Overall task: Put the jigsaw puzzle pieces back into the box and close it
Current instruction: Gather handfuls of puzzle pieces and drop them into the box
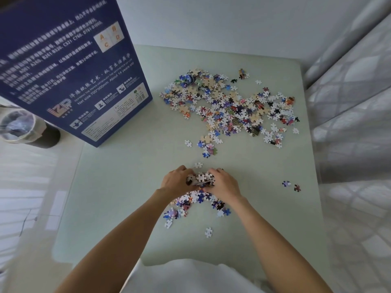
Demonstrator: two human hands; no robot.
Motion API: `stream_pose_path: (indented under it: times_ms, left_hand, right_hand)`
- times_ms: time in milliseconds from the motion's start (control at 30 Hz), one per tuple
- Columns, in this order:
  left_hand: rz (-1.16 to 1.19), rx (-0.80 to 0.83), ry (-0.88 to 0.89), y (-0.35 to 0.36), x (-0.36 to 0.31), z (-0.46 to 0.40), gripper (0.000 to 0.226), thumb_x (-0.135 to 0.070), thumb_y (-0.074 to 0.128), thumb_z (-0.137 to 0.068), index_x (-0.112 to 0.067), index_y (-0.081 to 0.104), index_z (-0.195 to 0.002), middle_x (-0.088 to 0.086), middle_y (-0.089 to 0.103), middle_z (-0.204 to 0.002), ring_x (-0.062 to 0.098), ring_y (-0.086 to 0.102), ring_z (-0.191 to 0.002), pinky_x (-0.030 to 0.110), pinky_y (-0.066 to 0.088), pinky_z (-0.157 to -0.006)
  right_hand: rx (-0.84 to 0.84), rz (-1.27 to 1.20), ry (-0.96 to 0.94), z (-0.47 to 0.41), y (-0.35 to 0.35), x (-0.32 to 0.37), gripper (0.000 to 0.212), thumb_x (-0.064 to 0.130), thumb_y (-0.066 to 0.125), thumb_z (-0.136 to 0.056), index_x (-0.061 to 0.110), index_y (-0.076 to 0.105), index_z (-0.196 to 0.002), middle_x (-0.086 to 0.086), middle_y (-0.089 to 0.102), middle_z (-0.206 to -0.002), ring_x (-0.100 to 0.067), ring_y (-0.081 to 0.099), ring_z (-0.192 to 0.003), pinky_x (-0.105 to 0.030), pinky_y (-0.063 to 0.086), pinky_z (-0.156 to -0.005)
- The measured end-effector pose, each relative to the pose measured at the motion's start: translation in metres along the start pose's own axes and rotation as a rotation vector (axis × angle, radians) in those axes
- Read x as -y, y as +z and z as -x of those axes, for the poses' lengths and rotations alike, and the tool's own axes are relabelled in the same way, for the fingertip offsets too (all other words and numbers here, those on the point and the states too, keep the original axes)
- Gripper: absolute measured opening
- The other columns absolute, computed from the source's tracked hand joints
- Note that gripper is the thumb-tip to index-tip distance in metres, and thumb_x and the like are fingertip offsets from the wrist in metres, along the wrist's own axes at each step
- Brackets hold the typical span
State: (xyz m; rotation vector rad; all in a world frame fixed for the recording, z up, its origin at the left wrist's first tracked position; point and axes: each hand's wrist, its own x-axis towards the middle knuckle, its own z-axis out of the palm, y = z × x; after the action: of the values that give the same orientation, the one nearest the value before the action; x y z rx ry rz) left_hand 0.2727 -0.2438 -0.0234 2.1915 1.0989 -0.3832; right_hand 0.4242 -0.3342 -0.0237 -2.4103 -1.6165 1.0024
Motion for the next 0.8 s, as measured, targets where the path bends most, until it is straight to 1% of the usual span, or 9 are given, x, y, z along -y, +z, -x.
stream_pose_path:
  times_ms: [100,167,233,300,367,500,600,733,800]
  left_hand:
    - [-0.073,-0.026,-0.003,-0.004,0.002,0.000,0.048,-0.057,0.060,-0.081,-0.026,0.056,-0.117,-0.003,0.060,-0.110,0.018,0.058,-0.099,0.028,0.044,-0.075]
    - [-0.086,-0.039,-0.010,-0.004,0.003,0.000,0.044,-0.054,0.061,-0.081,-0.025,0.057,-0.114,-0.002,0.064,-0.108,0.018,0.059,-0.098,0.026,0.042,-0.072]
    - [-0.062,-0.038,-0.027,-0.003,0.005,0.001,0.041,-0.051,0.063,-0.081,-0.023,0.058,-0.111,-0.001,0.066,-0.106,0.018,0.059,-0.096,0.024,0.040,-0.070]
    - [-0.031,-0.036,-0.037,-0.002,0.007,0.002,0.040,-0.049,0.064,-0.081,-0.022,0.058,-0.111,0.001,0.066,-0.105,0.019,0.060,-0.094,0.025,0.040,-0.069]
    - [-0.009,-0.040,-0.042,-0.002,0.009,0.003,0.038,-0.047,0.063,-0.083,-0.021,0.059,-0.110,0.002,0.067,-0.103,0.020,0.061,-0.091,0.026,0.042,-0.068]
    - [0.002,-0.047,-0.024,-0.002,0.010,0.003,0.031,-0.043,0.062,-0.085,-0.018,0.061,-0.104,0.002,0.068,-0.094,0.020,0.062,-0.083,0.026,0.042,-0.065]
    - [0.076,-0.038,-0.004,-0.002,0.013,0.002,0.030,-0.038,0.064,-0.084,-0.015,0.063,-0.103,0.004,0.069,-0.095,0.021,0.063,-0.084,0.031,0.050,-0.071]
    - [0.120,-0.013,0.058,-0.003,0.013,0.002,0.027,-0.028,0.063,-0.088,-0.014,0.062,-0.110,0.005,0.069,-0.104,0.021,0.064,-0.091,0.028,0.048,-0.079]
    - [0.127,-0.022,0.065,-0.005,0.013,0.003,0.023,-0.024,0.060,-0.090,-0.015,0.062,-0.111,0.005,0.069,-0.105,0.022,0.064,-0.092,0.028,0.048,-0.079]
  right_hand:
    - [-0.020,-0.071,0.013,0.001,-0.003,0.001,0.047,0.044,0.071,-0.077,0.023,0.054,-0.116,0.004,0.054,-0.112,-0.015,0.057,-0.094,-0.027,0.046,-0.074]
    - [-0.025,-0.099,0.026,0.002,-0.005,0.001,0.046,0.042,0.071,-0.077,0.022,0.057,-0.116,0.005,0.055,-0.112,-0.015,0.056,-0.096,-0.025,0.043,-0.075]
    - [-0.028,-0.112,0.036,0.002,-0.004,0.000,0.046,0.039,0.071,-0.077,0.020,0.058,-0.117,0.002,0.059,-0.114,-0.020,0.055,-0.103,-0.030,0.045,-0.080]
    - [-0.024,-0.109,0.048,0.003,-0.004,0.001,0.045,0.037,0.072,-0.077,0.016,0.059,-0.115,-0.004,0.063,-0.111,-0.025,0.057,-0.103,-0.036,0.048,-0.083]
    - [-0.009,-0.136,0.070,0.003,-0.003,0.002,0.048,0.036,0.073,-0.077,0.010,0.058,-0.115,-0.009,0.064,-0.108,-0.029,0.058,-0.100,-0.038,0.048,-0.081]
    - [0.026,-0.195,0.097,0.004,-0.006,0.003,0.060,0.039,0.072,-0.078,0.009,0.052,-0.127,-0.009,0.062,-0.116,-0.025,0.058,-0.102,-0.032,0.045,-0.081]
    - [0.041,-0.207,0.114,0.005,-0.007,0.004,0.061,0.041,0.071,-0.079,0.008,0.052,-0.126,-0.010,0.062,-0.117,-0.025,0.058,-0.103,-0.032,0.046,-0.082]
    - [0.047,-0.172,0.122,0.008,-0.006,0.002,0.057,0.048,0.067,-0.079,0.007,0.056,-0.118,-0.008,0.065,-0.109,-0.025,0.060,-0.097,-0.034,0.047,-0.080]
    - [0.030,-0.192,0.128,0.010,-0.007,0.001,0.059,0.047,0.068,-0.079,0.009,0.055,-0.123,-0.007,0.063,-0.117,-0.025,0.059,-0.104,-0.034,0.046,-0.084]
